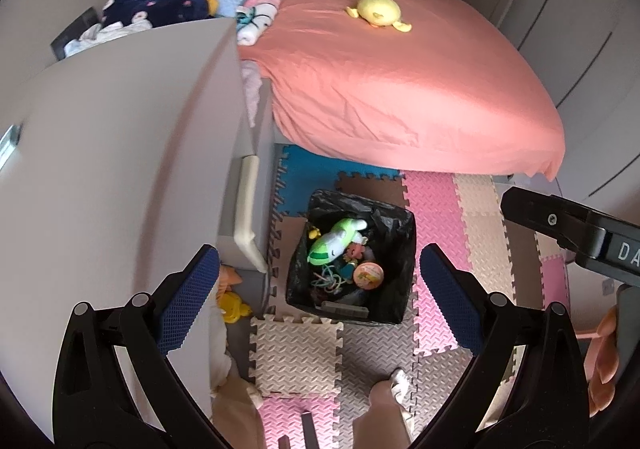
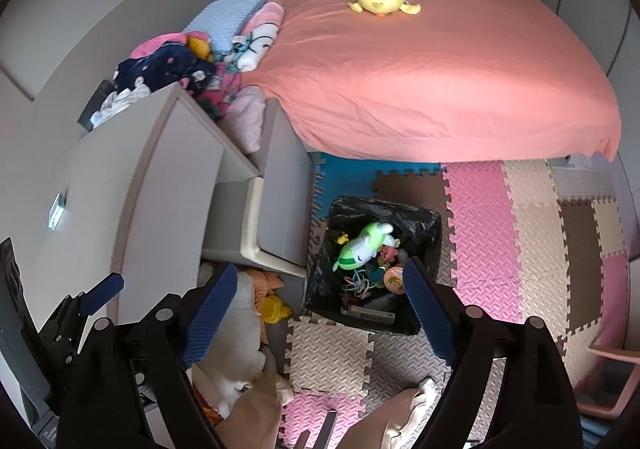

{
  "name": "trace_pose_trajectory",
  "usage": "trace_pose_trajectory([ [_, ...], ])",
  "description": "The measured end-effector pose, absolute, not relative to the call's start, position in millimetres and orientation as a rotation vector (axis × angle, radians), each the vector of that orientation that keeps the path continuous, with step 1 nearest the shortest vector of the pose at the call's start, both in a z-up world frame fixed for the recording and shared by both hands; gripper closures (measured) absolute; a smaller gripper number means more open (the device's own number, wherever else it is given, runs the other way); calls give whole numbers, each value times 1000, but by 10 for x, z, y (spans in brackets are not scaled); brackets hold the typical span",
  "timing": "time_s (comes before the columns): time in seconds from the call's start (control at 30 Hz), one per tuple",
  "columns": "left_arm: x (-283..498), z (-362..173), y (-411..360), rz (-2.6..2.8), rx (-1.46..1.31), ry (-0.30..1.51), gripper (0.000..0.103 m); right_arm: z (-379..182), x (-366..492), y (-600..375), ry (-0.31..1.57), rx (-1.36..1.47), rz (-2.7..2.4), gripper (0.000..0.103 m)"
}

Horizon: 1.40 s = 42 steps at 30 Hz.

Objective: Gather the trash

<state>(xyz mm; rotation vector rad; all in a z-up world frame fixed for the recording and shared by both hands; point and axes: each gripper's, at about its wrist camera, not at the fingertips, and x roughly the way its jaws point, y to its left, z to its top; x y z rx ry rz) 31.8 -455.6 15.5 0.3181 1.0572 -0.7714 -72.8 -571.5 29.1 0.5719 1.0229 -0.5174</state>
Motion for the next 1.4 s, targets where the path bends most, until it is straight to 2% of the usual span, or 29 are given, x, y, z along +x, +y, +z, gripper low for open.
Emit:
trace_pose_trajectory([
  [0.67, 818, 547, -3022, -592, 130, 1002, 6, 582, 39, -4379, 1037, 401, -330, 15],
  [1.4, 992, 441, -1011, -302, 5, 961, 6, 307, 720, -2566, 1090, 281, -58, 15],
])
